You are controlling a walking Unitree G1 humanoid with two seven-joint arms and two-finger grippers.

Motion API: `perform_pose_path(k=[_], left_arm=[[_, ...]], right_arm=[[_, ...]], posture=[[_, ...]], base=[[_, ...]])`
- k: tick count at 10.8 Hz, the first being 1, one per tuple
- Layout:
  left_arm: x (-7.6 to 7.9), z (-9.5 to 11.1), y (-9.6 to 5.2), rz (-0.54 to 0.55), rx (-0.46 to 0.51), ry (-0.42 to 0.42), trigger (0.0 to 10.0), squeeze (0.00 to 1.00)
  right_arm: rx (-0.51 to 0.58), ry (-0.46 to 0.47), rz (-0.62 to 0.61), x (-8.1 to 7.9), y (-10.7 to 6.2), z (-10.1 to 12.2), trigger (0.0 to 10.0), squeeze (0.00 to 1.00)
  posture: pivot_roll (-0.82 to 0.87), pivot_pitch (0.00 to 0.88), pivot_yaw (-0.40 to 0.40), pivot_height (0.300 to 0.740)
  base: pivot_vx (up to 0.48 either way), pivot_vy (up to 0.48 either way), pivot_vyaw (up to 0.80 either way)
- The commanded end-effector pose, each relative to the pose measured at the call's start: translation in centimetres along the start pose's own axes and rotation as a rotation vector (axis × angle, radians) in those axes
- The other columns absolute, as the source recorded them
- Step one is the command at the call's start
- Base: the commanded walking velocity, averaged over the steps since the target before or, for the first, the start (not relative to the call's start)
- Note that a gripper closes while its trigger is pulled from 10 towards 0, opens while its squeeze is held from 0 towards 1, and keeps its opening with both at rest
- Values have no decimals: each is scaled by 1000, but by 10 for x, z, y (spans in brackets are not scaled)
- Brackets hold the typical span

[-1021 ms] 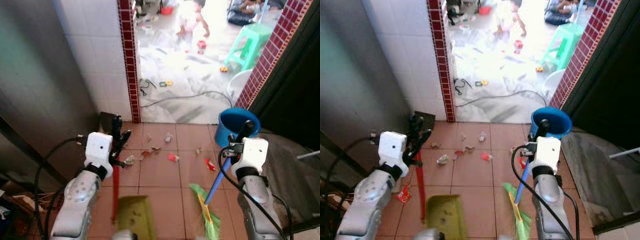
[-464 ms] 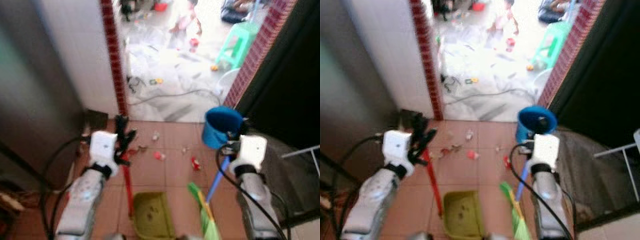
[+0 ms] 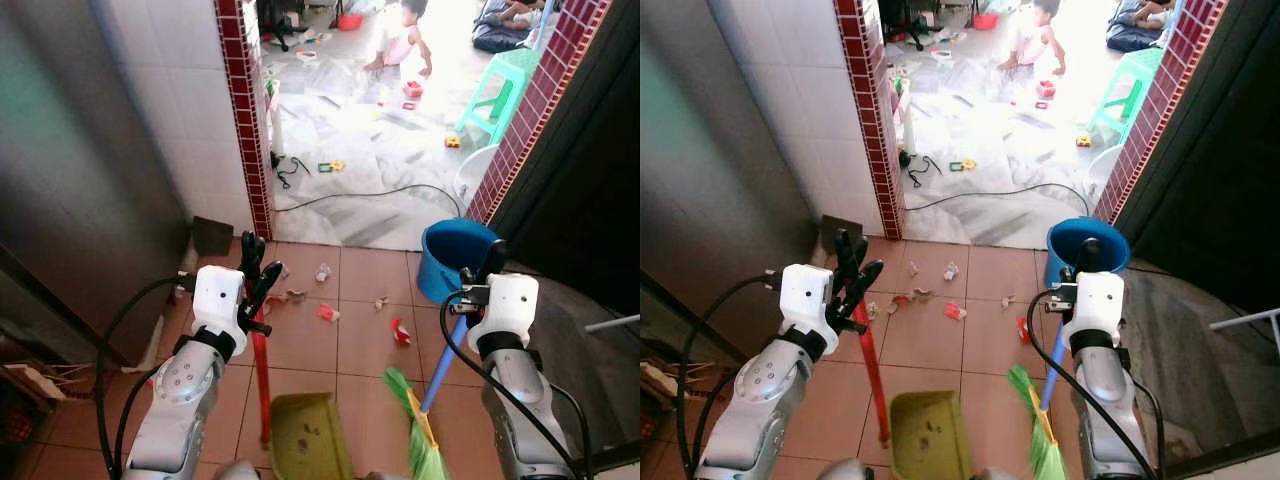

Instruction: Sweep floor

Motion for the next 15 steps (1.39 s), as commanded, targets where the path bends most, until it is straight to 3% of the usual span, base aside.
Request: perform_pose_path(k=[1, 7, 15], left_arm=[[-1, 9, 1, -9, 34, 12, 10000, 0], [1, 8, 1, -20, 26, 14, 10000, 0], [4, 8, 3, -82, 31, -10, 10000, 0]], right_arm=[[-20, -4, 7, -1, -1, -4, 10000, 0], [-21, -8, 17, -3, -1, -4, 10000, 0], [-19, -1, 22, -6, 0, -5, 10000, 0]], posture=[[-5, 0, -9, 740], [-4, 0, -9, 740], [-3, 0, -4, 740]], base=[[-281, 0, 0], [-324, 0, 0], [0, -63, -113]])
Point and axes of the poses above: a point about 5 cm out from each wrist's last joint towards the gripper, its own y axis pointing out of the wrist towards the gripper, its own z axis along the axis of the wrist's last joint, x = y × z, the point moved 1 cm from there along y, pointing out of the wrist towards the gripper, and after that the axes turned 7 degrees about -y, right-handed, at the moved point
